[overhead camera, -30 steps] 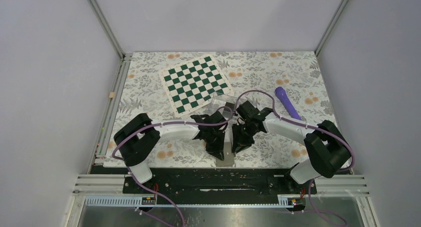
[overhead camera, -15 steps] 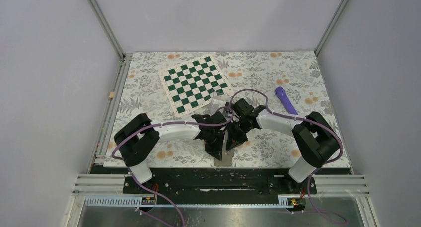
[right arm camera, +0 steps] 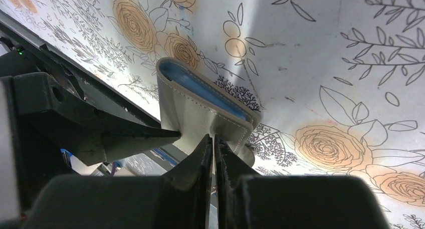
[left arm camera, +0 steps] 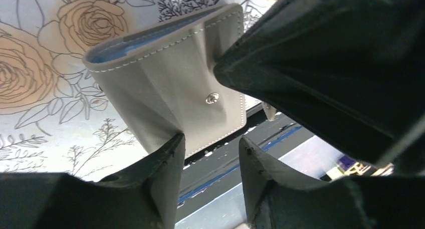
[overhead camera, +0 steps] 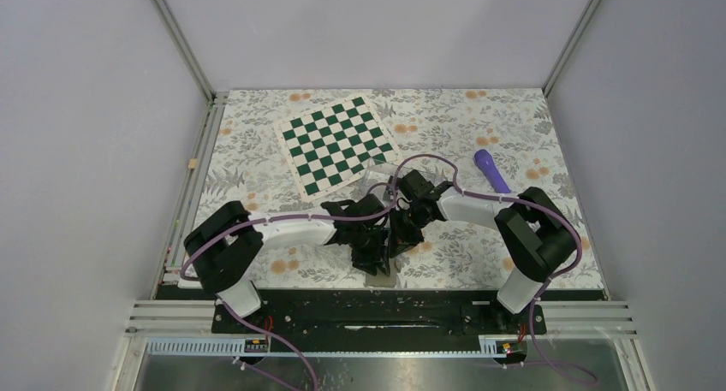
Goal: Put the credit cards into the card holder
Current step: Close the card holder at the center of the board.
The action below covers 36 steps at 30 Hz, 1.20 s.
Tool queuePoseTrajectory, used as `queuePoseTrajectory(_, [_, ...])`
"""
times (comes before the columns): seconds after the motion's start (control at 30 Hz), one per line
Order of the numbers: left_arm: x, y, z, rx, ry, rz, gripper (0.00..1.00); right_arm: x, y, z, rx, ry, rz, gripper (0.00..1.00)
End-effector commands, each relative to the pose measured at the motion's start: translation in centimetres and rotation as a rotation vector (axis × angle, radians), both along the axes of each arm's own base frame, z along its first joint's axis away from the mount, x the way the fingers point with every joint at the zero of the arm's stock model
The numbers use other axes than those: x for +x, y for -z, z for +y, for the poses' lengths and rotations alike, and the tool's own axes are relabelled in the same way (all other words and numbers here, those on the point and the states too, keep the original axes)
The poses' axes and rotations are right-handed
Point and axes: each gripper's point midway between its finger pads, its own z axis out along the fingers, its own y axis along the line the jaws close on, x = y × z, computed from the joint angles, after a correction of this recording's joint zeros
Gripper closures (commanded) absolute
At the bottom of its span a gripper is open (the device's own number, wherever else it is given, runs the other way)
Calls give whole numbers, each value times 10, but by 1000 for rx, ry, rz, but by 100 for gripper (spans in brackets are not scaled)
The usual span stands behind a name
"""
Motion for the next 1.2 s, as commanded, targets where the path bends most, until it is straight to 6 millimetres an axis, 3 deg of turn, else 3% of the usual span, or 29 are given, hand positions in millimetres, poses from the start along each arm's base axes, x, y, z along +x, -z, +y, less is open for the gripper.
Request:
queuePoseTrajectory(0.0, [8, -25, -27, -221, -64, -41, 53, 3, 4, 1, -14, 8, -14, 90])
queuePoseTrajectory(0.3, [21, -52, -46, -403, -162, -86, 47, -11, 24, -14, -90, 23, 44, 92])
queuePoseTrajectory(0.5, [28, -45, -48, -354, -168, -97, 51, -13, 26, -15, -95, 25, 51, 93])
queuePoseTrajectory(0.67, [35, -29, -39, -254, -213, -111, 65, -14, 26, -15, -94, 23, 57, 93])
queuePoseTrajectory(0.9, [37, -20, -41, -231, -212, -99, 77, -14, 26, -14, -89, 23, 65, 93])
queuePoseTrajectory(1.1, [38, -21, -37, -220, -219, -112, 97, -14, 26, -13, -85, 20, 68, 93])
queuePoseTrajectory(1.17, [38, -24, -34, -213, -220, -124, 100, -14, 24, -13, -83, 22, 64, 93])
